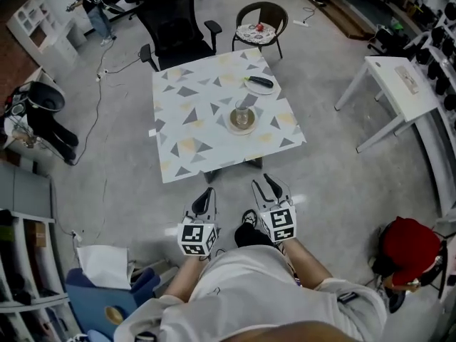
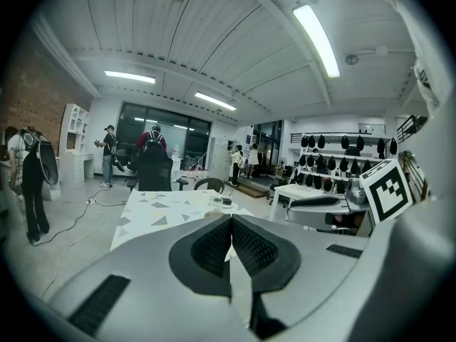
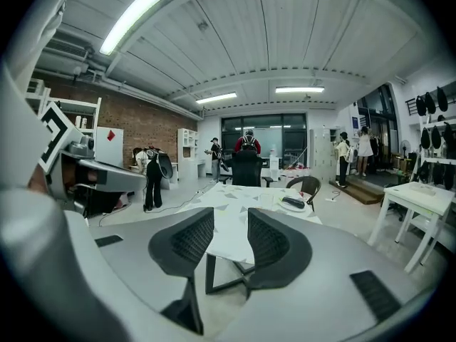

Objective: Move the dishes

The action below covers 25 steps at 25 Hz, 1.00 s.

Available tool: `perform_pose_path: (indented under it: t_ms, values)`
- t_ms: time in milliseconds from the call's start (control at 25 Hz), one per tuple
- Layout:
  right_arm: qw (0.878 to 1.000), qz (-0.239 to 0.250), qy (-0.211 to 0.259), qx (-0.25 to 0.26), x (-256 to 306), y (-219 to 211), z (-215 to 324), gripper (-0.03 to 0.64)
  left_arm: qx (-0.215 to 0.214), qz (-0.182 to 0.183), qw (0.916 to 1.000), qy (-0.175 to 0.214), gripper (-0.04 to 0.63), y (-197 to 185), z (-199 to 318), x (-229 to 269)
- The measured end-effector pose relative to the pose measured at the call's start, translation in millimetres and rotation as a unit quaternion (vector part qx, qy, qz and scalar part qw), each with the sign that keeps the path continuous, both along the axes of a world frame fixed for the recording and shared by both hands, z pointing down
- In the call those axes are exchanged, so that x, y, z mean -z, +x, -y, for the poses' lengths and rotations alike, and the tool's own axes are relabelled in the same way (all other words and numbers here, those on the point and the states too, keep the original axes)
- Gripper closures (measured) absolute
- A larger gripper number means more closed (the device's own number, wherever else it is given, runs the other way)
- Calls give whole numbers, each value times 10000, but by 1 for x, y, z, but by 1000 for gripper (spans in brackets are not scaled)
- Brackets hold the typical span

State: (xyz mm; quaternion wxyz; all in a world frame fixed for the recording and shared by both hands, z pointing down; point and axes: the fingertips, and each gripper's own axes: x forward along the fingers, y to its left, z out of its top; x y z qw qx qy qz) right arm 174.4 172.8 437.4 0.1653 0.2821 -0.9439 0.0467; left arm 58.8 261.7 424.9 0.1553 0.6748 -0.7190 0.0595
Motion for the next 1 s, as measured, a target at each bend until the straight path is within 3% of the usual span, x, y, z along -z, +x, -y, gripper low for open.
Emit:
perform_pose_path:
  t_ms: [400, 640, 1000]
  values:
    - [9994, -16, -278, -183, -18, -13, 85, 446, -430, -35, 9987, -264, 575, -17, 112, -11]
    - [9980, -338, -469, -255, -36, -14, 125, 431, -557, -116, 9975, -419, 575, -27, 151, -24]
    - [9945, -456, -587, -735, -58, -43, 165, 405, -1007, -187, 9933, -528, 575, -78, 210, -46]
